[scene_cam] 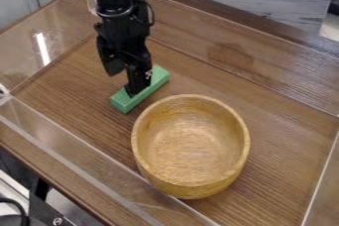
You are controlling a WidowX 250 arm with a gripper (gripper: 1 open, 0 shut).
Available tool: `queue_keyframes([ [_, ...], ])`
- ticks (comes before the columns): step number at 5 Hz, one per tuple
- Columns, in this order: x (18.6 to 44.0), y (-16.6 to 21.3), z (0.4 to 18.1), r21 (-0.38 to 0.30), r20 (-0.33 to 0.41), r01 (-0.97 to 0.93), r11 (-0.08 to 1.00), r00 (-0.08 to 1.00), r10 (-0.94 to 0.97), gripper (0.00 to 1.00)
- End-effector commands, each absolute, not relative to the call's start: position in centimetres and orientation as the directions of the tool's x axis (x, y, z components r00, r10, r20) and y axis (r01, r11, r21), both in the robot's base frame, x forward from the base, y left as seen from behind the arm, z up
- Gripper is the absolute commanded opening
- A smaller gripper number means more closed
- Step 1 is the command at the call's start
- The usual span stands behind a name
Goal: Put the green block in the brown bowl
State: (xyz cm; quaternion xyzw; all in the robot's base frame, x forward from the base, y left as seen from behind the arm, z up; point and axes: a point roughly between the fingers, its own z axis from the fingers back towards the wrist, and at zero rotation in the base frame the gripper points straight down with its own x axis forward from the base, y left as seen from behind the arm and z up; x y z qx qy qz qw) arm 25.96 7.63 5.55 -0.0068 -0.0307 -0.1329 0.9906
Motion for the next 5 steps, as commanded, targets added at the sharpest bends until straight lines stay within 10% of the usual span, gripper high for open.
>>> queue_keyframes([
  [1,27.7,7.7,6.5,0.027,0.123,0.266,0.964,0.956,-0.267,1.00],
  [5,28.7,7.9,5.0,0.009,0.128,0.226,0.974,0.966,-0.225,1.00],
])
